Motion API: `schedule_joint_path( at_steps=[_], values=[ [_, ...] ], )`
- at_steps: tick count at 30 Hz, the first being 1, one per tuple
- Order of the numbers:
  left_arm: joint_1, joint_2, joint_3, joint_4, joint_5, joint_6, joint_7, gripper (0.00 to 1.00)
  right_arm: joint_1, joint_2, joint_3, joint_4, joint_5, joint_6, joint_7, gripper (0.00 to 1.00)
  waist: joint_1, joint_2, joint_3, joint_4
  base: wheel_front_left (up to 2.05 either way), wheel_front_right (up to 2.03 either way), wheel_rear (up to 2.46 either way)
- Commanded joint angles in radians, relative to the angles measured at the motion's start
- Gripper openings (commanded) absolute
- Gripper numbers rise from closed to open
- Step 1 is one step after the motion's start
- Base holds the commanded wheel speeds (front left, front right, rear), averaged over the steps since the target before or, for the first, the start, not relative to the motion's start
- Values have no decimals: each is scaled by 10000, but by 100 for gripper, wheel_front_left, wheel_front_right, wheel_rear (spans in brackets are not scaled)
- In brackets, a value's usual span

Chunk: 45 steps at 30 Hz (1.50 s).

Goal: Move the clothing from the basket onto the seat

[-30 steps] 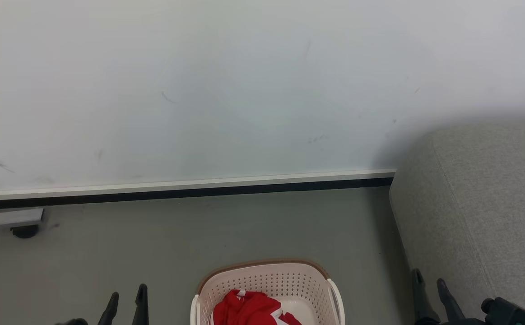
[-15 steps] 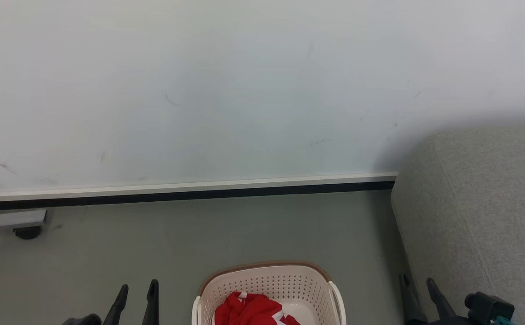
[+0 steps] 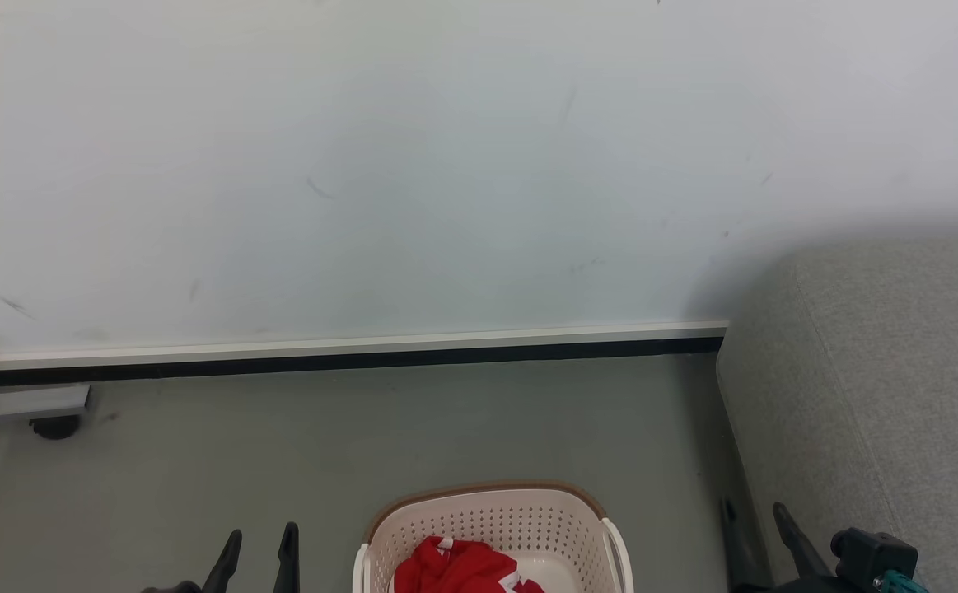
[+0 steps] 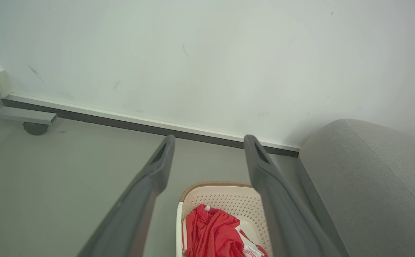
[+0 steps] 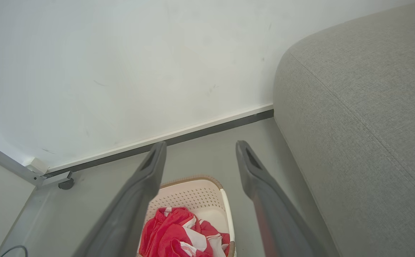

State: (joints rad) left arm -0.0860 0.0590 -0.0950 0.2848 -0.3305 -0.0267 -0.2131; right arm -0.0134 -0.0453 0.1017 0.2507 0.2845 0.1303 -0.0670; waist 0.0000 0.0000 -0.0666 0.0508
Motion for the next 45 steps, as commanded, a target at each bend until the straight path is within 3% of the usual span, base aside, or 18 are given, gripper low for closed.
schedule_joint_path(
  at_steps=[1, 23, 45],
  values=[
    [-114, 3, -12, 26, 245, 64, -133, 100, -152, -62, -34, 31, -265, 6, -128, 100, 0, 0, -21, 1, 0, 0, 0],
    [195, -17, -220, -118, 1454, 461, -472, 100, -335, -74, 338, 329, -1652, 7, -405, 100, 0, 0, -271, 41, 0, 0, 0],
    [325, -25, -429, -587, 1187, 813, -102, 100, -414, -66, 351, 218, -1659, 7, -391, 100, 0, 0, -31, -46, 0, 0, 0]
  ],
)
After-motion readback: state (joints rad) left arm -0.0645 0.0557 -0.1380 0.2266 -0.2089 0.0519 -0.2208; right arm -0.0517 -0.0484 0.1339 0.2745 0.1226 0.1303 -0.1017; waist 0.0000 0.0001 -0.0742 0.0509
